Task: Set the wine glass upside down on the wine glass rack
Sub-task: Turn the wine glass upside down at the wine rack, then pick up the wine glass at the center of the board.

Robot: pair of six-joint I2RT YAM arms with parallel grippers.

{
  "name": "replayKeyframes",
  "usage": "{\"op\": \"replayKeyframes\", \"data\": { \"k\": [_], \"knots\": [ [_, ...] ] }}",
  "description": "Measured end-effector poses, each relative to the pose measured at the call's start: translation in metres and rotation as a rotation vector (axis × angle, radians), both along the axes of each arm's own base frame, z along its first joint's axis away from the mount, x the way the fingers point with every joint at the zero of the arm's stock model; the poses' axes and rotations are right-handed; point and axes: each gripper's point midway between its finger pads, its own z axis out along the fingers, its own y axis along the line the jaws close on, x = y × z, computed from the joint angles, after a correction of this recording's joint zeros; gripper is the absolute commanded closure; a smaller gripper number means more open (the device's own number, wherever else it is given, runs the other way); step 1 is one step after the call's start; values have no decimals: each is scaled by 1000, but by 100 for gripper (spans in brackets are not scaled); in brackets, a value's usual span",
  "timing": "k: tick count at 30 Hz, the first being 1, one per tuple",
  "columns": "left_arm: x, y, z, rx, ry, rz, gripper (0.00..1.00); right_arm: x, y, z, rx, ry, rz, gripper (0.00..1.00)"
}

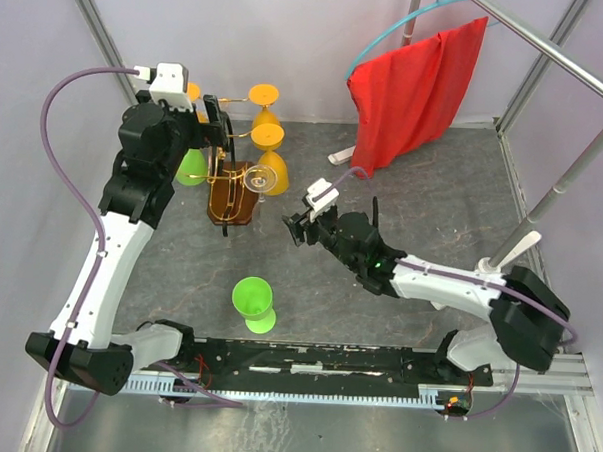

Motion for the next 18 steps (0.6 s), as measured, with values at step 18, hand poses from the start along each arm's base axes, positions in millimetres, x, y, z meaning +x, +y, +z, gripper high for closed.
{"op": "replayKeyframes", "data": {
  "k": [18],
  "knots": [
    [-13,9,-5,52,205,32,1,-90,-27,52,-256,379,237,34]
  ]
}}
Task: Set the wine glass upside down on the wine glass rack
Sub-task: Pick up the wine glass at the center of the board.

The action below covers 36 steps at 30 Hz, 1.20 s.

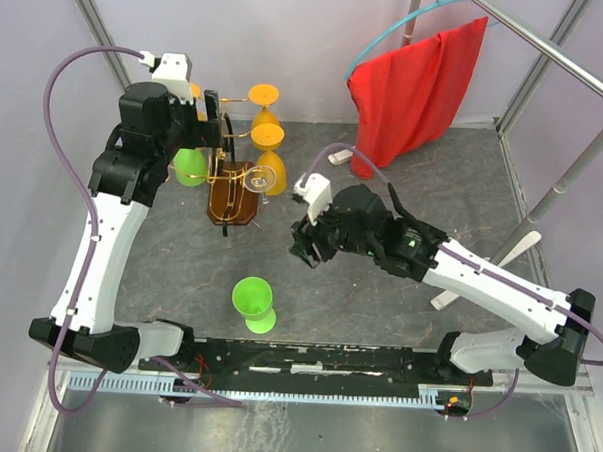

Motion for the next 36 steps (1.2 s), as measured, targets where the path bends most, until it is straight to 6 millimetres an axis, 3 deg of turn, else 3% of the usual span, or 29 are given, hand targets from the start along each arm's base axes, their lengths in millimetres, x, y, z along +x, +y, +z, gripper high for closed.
{"op": "replayKeyframes", "data": {
  "k": [6,11,19,30,33,36],
  "knots": [
    [1,-1,-19,-6,80,13,1,-38,17,-35,-117,110,113,33],
    [3,-2,-25,-20,99,17,1,-56,29,-54,-192,169,154,33],
    [2,-3,-33,-36,117,26,1,-66,50,-49,-205,173,178,33],
    [-8,3,-42,-50,118,57,1,-65,70,-78,-288,207,190,38],
    [-10,4,-39,-54,107,59,1,-66,73,-89,-316,216,196,43],
    [-11,4,-35,-56,95,60,1,-66,75,-100,-343,228,200,55]
  ]
}}
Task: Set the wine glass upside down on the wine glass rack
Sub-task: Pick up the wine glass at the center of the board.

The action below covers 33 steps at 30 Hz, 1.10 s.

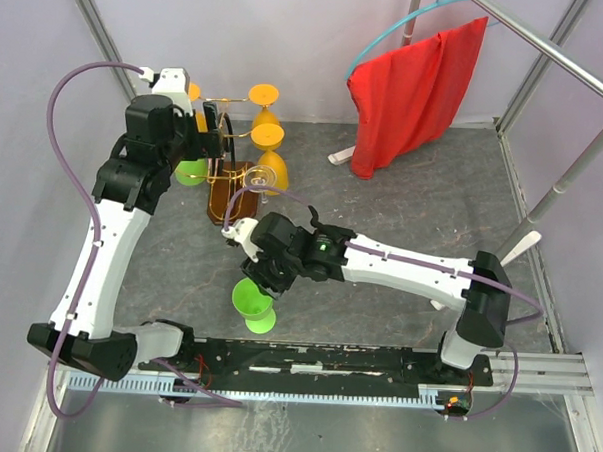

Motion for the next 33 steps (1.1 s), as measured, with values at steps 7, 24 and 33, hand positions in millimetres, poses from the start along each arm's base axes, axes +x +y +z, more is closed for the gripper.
{"op": "replayKeyframes", "data": {
  "k": [7,24,33],
  "knots": [
    [0,0,-2,0,-3,1,1,-3,2,-12,-28,10,12,92],
    [11,-18,13,-244,-85,39,1,51,-126,61,-165,-298,-358,100],
    [34,-35,44,-657,-144,159,1,107,-222,219,-29,-730,-712,99]
  ]
}}
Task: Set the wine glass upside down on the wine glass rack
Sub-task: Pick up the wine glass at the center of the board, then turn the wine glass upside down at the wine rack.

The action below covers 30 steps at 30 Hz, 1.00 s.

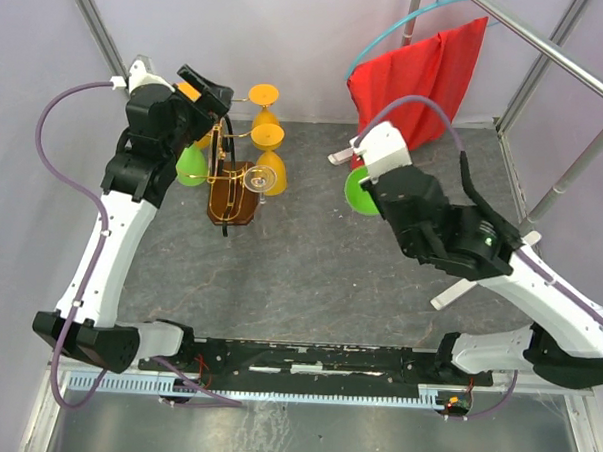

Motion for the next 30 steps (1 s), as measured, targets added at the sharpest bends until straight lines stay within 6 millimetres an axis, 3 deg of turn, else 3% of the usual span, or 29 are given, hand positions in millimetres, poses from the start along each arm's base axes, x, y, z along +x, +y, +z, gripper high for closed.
{"op": "replayKeyframes", "data": {
  "k": [2,5,9,11,16,20,25,30],
  "knots": [
    [6,-4,7,-92,-5,15,1,7,-5,25,35,-94,-11,99],
    [13,-12,15,-247,-4,28,1,16,4,55,95,-217,21,99],
    [17,-23,21,-476,-8,31,1,30,38,85,127,-359,114,99],
    [17,-25,18,-566,-4,42,1,38,59,91,127,-406,165,99],
    [16,-25,9,-742,14,73,1,57,120,78,120,-472,317,99],
    [12,-26,15,-848,-2,67,1,72,156,56,116,-500,407,99],
    [8,-28,28,-919,-22,46,1,83,176,43,107,-528,461,99],
    [6,-27,31,-927,-28,43,2,92,178,53,133,-592,472,99]
  ]
}}
